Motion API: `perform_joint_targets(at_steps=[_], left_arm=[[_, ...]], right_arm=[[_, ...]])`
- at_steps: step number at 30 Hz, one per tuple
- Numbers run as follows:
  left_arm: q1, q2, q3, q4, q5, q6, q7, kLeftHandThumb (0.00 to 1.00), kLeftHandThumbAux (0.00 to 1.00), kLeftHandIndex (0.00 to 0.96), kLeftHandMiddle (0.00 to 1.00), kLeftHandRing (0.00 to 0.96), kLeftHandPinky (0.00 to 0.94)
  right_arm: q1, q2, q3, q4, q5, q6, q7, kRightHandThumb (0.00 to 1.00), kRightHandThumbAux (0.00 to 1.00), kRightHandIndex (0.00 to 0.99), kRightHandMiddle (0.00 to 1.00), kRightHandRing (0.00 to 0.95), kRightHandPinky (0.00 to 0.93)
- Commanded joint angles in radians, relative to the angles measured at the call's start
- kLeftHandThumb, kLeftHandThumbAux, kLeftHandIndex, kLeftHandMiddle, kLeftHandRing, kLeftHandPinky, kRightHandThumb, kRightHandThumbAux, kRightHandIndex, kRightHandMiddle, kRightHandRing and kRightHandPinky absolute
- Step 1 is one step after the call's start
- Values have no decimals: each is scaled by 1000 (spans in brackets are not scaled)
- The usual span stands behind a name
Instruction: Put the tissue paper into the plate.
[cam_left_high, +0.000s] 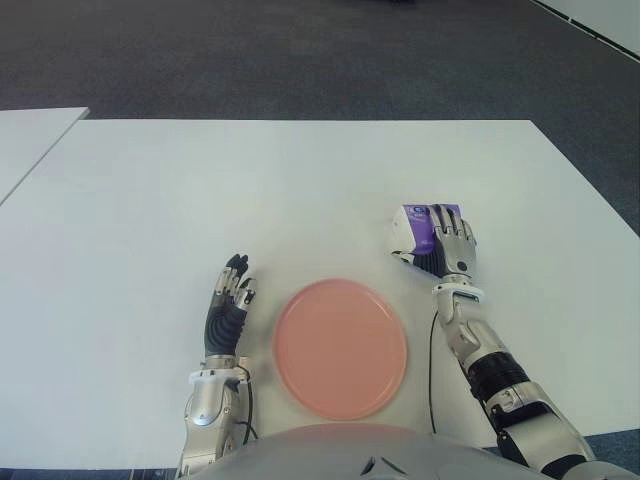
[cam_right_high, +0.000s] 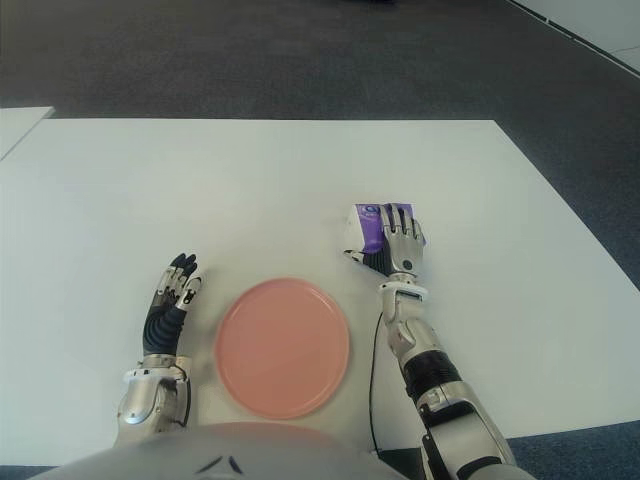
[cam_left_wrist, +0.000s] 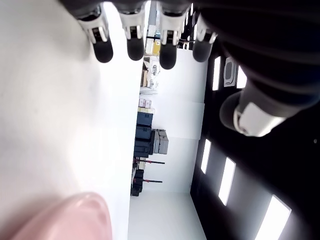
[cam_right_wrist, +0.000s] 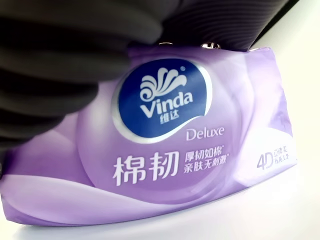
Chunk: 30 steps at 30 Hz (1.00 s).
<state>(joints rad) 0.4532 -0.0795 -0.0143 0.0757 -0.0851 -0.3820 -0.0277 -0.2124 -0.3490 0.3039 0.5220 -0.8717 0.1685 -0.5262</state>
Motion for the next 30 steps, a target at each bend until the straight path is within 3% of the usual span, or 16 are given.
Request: perform_joint_targets(at_steps=[1,13,17,19,20,21,22,24,27,30], left_arm=[[33,1,2,35,5,80,9,99,550,120,125,73,67],[18,6,4,48,20,60,9,98,530,175,139,88,89],[15,7,4,52,23,55,9,97,525,185,141,91,87],[12,6,4,53,23,57,9,97,525,184,140,88,80],[10,6,4,54,22,58,8,100,526,177,137,84,73],[9,5,5,53,19,61,7,101,526,174,136,83,70],[9,4,5,53,17,63,7,105,527,166,133,80,68],[8,1,7,50,11,67,8,111,528,160,131,77,66],[4,-3,7,53,4,63,5,120,527,166,130,76,61],[2,-6,8,53,-10,66,2,134,526,177,132,79,59]], right_arm=[[44,16,22,73,41,17,71,102,473,4,22,6,0],[24,19,22,104,51,16,60,96,480,4,25,13,0],[21,17,17,106,56,15,51,120,492,56,67,47,25],[5,15,12,134,60,5,33,143,502,114,130,111,98],[-7,14,9,158,63,-3,22,169,525,223,263,250,232],[-55,13,4,246,71,-38,-9,179,532,262,311,300,281],[-91,13,2,312,77,-65,-31,184,572,348,417,409,400],[-118,12,4,365,76,-99,-74,181,643,457,545,539,552],[-20,1,16,144,44,-37,-54,166,735,545,639,626,661],[30,-8,28,35,35,-1,-20,160,803,594,689,669,704]])
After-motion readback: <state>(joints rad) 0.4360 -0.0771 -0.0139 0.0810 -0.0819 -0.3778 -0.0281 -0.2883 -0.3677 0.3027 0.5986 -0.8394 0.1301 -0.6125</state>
